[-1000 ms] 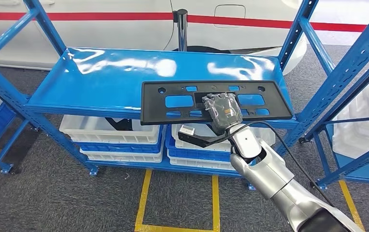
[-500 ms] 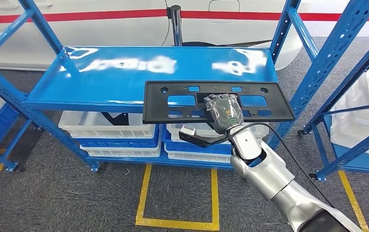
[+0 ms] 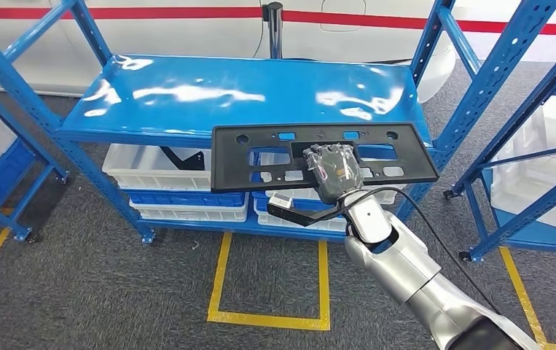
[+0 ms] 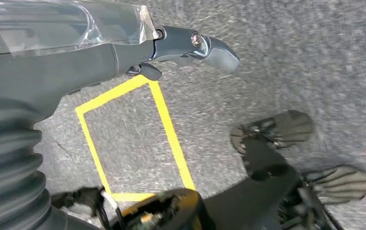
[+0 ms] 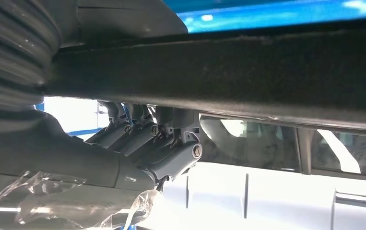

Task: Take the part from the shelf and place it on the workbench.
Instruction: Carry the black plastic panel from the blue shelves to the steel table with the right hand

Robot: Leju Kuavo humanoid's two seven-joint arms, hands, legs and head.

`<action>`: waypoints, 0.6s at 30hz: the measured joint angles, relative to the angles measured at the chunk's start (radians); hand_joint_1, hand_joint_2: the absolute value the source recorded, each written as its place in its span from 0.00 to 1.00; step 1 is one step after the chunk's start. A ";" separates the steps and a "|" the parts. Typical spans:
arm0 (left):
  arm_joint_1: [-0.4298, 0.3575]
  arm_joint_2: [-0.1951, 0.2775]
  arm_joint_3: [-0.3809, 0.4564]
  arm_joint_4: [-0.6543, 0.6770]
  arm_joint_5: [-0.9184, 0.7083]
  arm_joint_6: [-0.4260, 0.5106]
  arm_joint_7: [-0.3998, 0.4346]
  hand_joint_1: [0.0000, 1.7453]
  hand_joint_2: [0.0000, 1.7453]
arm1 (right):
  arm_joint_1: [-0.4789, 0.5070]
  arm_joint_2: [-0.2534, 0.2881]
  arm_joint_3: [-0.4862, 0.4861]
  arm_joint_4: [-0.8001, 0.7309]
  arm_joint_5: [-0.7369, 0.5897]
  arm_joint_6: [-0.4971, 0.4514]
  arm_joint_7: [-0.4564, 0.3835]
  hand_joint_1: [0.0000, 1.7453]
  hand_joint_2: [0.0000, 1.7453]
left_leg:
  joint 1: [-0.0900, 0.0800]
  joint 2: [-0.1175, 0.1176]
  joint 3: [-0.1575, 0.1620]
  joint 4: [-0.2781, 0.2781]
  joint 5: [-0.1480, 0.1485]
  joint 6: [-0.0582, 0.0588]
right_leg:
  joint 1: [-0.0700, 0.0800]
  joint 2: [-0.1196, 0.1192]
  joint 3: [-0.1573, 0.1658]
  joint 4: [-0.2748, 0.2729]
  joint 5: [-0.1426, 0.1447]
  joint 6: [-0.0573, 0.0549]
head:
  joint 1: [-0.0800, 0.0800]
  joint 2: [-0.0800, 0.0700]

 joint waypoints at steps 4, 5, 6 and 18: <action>0.000 0.000 0.000 0.000 -0.009 -0.001 0.003 0.00 1.00 | 0.007 -0.002 0.000 0.009 -0.004 0.010 0.001 1.00 1.00 | -0.001 0.001 -0.054 0.005 0.041 -0.001 | 0.000 0.000 0.010 0.143 -0.022 0.001 | 0.000 0.000; 0.000 0.000 0.000 0.000 -0.010 -0.002 0.003 0.00 1.00 | 0.008 -0.002 0.000 0.011 -0.005 0.012 0.001 1.00 1.00 | -0.001 0.001 -0.065 0.006 0.051 -0.004 | 0.000 0.000 0.055 0.091 0.008 -0.002 | 0.000 0.000; 0.000 0.000 0.000 0.000 -0.012 -0.002 0.003 0.00 1.00 | 0.008 -0.002 0.000 0.013 -0.006 0.013 0.001 1.00 1.00 | -0.001 0.001 -0.074 0.007 0.060 -0.007 | 0.000 0.000 0.114 0.015 0.027 -0.006 | 0.000 0.000; -0.001 0.002 -0.001 0.000 -0.018 -0.007 0.014 0.00 1.00 | 0.007 0.001 -0.001 0.040 0.010 0.000 0.010 1.00 1.00 | 0.004 0.000 -0.199 0.375 -0.126 -0.063 | 0.007 -0.007 0.137 -0.197 0.107 -0.055 | 0.000 0.000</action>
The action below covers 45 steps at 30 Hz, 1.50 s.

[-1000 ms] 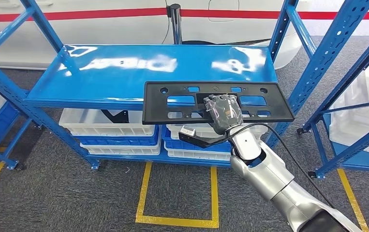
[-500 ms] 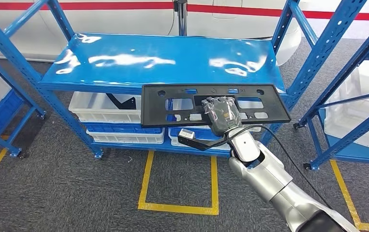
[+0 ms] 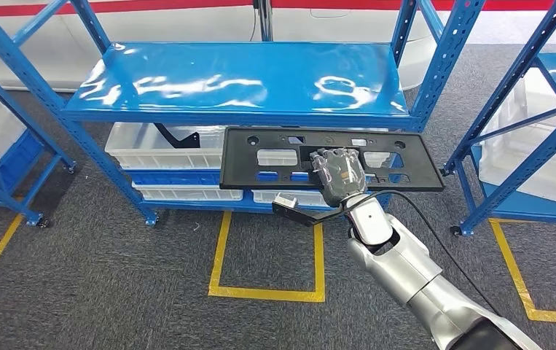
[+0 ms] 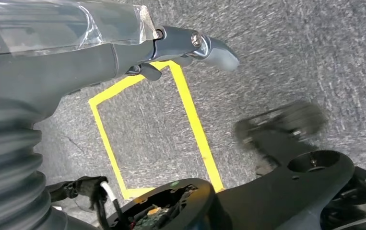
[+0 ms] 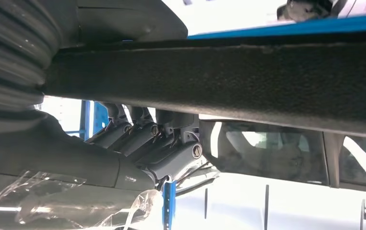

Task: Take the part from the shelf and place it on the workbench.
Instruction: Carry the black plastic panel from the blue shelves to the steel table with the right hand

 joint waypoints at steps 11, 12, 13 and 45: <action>-0.002 -0.003 0.000 0.000 -0.014 0.002 0.002 0.00 1.00 | 0.009 -0.002 -0.006 0.019 0.015 -0.027 -0.004 1.00 1.00 | -0.007 0.002 0.243 -0.374 0.091 0.057 | 0.005 0.004 -0.113 0.071 0.003 0.040 | 0.000 0.000; -0.001 -0.003 0.000 0.000 -0.014 0.002 0.002 0.00 1.00 | 0.012 -0.003 -0.006 0.020 0.015 -0.029 -0.005 1.00 1.00 | -0.008 0.003 0.229 -0.371 0.101 0.063 | 0.004 0.004 -0.133 0.142 -0.058 0.043 | 0.000 0.000; -0.001 -0.003 0.000 0.000 -0.014 0.002 0.002 0.00 1.00 | 0.014 -0.004 -0.006 0.021 0.015 -0.029 -0.006 1.00 1.00 | -0.009 0.003 0.214 -0.368 0.112 0.067 | 0.003 0.004 -0.154 0.225 -0.112 0.045 | 0.000 0.000; 0.008 -0.001 0.000 0.000 -0.020 -0.003 0.006 0.00 1.00 | 0.025 0.004 -0.015 0.037 0.016 -0.002 -0.001 1.00 1.00 | -0.002 -0.007 0.201 -0.360 0.108 0.060 | -0.002 -0.001 -0.176 0.339 -0.142 0.050 | 0.000 0.000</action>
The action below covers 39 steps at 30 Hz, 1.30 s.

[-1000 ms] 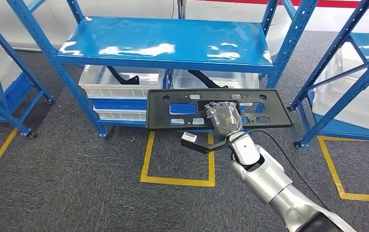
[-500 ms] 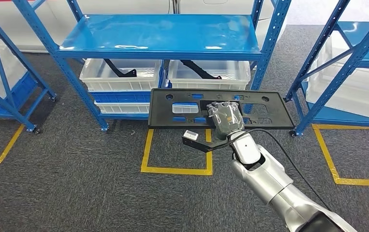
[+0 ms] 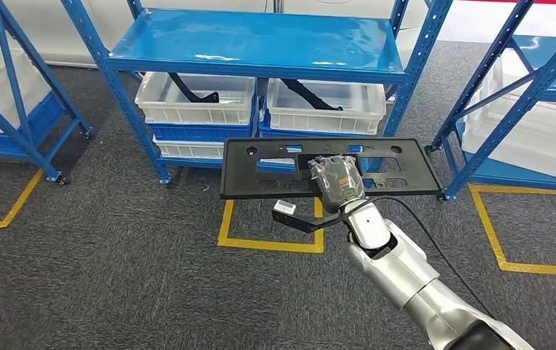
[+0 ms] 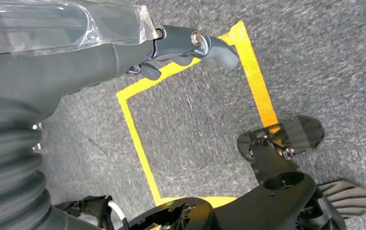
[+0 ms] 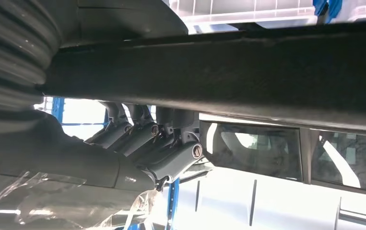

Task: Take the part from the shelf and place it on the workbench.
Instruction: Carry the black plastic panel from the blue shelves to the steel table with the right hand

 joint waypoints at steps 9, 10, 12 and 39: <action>-0.004 -0.002 0.000 0.000 -0.011 -0.005 0.002 0.00 1.00 | 0.000 0.002 -0.001 -0.001 0.008 -0.001 0.004 1.00 1.00 | 0.000 -0.057 -0.028 -0.003 0.035 -0.033 | 0.009 0.063 0.222 -0.333 0.101 -0.049 | 0.000 0.000; -0.004 -0.002 0.000 0.000 -0.012 -0.005 0.003 0.00 1.00 | -0.001 0.003 -0.002 -0.001 0.008 -0.001 0.004 1.00 1.00 | -0.002 -0.057 -0.033 0.002 0.031 -0.038 | 0.005 0.053 0.223 -0.339 0.107 -0.052 | 0.000 0.000; -0.003 -0.002 0.000 0.000 -0.013 -0.006 0.006 0.00 1.00 | -0.004 0.005 -0.002 -0.001 0.008 -0.001 0.004 1.00 1.00 | -0.001 -0.036 -0.071 0.075 -0.015 -0.046 | -0.001 0.031 0.221 -0.350 0.118 -0.058 | -0.001 0.000; -0.003 0.001 0.000 0.000 -0.048 -0.016 0.020 0.00 1.00 | 0.021 -0.012 -0.008 -0.027 0.009 0.035 0.014 1.00 1.00 | 0.008 -0.092 -0.038 -0.003 0.036 -0.039 | 0.001 0.067 0.188 -0.319 0.116 -0.030 | 0.000 0.000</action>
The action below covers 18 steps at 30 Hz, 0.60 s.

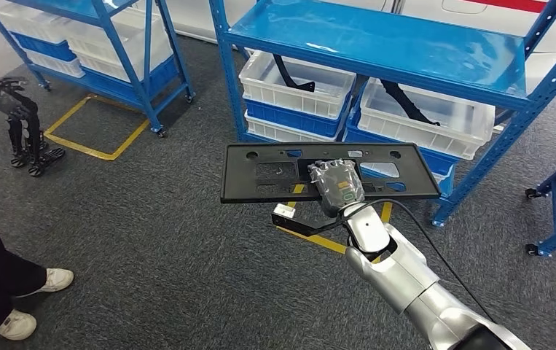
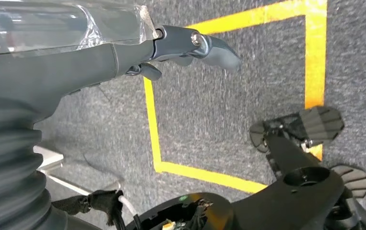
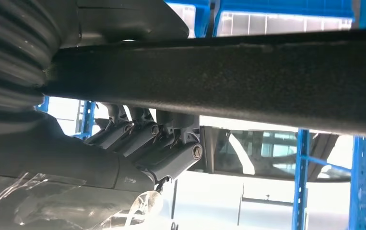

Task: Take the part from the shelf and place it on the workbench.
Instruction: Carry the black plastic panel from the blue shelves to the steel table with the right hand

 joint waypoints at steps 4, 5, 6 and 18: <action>-0.001 0.007 0.000 0.001 0.000 -0.001 -0.002 0.00 1.00 | -0.001 0.000 0.000 -0.012 0.003 0.011 -0.002 1.00 1.00 | -0.002 0.046 -0.053 0.103 -0.056 -0.016 | -0.004 -0.043 0.001 -0.012 0.008 -0.014 | -0.001 0.000; -0.003 0.008 0.000 0.001 -0.001 -0.001 -0.003 0.00 1.00 | 0.000 -0.001 0.000 -0.014 0.004 0.013 -0.003 1.00 1.00 | -0.002 0.067 -0.087 0.174 -0.090 -0.020 | -0.003 -0.052 0.000 -0.012 0.008 -0.017 | -0.001 0.000; -0.004 0.009 0.000 0.001 -0.003 -0.001 -0.007 0.00 1.00 | 0.002 -0.002 0.000 -0.016 0.006 0.016 -0.004 1.00 1.00 | -0.001 0.078 -0.124 0.255 -0.123 -0.023 | -0.002 -0.062 0.000 -0.011 0.007 -0.018 | -0.001 0.000; -0.008 0.006 0.000 0.000 -0.038 0.025 -0.019 0.00 1.00 | 0.019 -0.013 0.000 -0.022 0.011 0.020 -0.006 1.00 1.00 | -0.001 0.133 -0.025 0.012 0.006 -0.011 | -0.009 -0.147 0.001 0.007 -0.018 0.018 | -0.001 0.000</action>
